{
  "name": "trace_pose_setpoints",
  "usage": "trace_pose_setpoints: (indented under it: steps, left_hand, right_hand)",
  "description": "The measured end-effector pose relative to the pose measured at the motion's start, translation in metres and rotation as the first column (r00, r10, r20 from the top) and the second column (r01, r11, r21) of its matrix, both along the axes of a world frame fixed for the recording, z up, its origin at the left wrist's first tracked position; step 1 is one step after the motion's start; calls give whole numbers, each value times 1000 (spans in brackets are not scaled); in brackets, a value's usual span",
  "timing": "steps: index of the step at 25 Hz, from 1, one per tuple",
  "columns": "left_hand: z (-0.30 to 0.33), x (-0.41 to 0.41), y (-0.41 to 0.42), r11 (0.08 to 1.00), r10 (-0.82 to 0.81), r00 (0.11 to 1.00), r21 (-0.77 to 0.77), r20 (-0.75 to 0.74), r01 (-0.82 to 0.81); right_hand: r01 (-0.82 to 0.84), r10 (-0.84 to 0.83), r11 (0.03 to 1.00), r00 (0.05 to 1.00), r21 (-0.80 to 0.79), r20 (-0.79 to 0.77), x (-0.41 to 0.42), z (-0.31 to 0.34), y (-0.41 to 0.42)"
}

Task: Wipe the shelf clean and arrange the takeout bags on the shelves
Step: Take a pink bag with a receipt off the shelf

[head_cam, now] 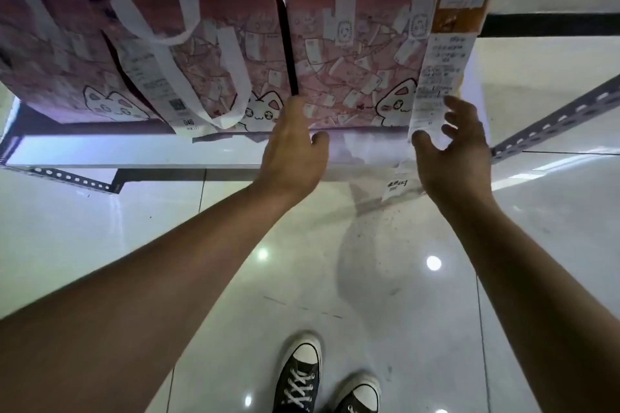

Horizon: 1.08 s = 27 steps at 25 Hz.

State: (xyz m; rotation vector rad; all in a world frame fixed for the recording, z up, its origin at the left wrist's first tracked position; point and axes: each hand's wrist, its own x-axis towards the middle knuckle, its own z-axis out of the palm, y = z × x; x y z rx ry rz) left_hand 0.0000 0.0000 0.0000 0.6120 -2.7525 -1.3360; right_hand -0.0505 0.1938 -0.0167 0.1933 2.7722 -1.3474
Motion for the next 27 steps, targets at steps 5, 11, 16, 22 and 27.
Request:
trace_pose_setpoints:
  steps: [5,11,16,22,27]
  left_hand:
    - [-7,-30,-5,991,124,992,53,39,-126]
    - [-10,-52,3,981,192,978,-20,87,-191]
    - [-11,-63,9,963,262,964,56,36,-264]
    - [2,-45,19,976,218,971,34,-97,-216]
    - [21,-14,27,975,208,963,117,-169,-190]
  right_hand:
    - [141,-137,985,990,-100,43,-18,-12,-11]
    - [139,-129,982,988,-130,81,-43,-11,-5]
    - [42,-22,972,996,-233,86,-49,-9,-4]
    - [120,-94,950,990,-288,102,-30,-1,3]
    - [180,-138,925,980,-334,146,3,17,7]
